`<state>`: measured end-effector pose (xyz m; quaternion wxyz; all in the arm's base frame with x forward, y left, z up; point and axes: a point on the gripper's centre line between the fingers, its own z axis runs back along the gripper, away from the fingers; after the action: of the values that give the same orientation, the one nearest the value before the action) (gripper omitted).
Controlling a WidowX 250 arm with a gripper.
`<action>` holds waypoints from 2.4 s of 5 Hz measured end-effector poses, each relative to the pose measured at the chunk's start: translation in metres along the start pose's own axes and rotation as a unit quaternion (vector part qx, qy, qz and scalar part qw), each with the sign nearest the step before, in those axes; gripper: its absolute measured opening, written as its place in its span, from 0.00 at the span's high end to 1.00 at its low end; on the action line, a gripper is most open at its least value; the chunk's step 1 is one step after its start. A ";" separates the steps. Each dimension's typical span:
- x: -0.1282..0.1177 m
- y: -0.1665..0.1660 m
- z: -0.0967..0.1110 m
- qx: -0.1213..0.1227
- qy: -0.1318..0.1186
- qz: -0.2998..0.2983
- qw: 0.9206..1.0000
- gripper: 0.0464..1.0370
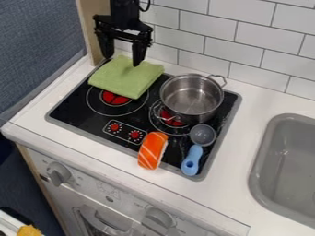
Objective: Move the silver pot to the bottom left burner
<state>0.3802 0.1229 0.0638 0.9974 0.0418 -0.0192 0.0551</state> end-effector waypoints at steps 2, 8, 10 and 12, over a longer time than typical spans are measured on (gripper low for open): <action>-0.011 -0.028 -0.017 -0.020 0.018 -0.041 0.999 0.04; 0.005 -0.091 -0.005 0.014 0.030 -0.149 0.988 0.04; 0.000 -0.098 -0.037 -0.002 0.060 -0.159 0.985 0.09; 0.004 -0.101 -0.043 -0.007 0.057 -0.167 0.984 0.67</action>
<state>0.3967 0.0268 0.0128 0.9923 0.0343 0.0446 -0.1099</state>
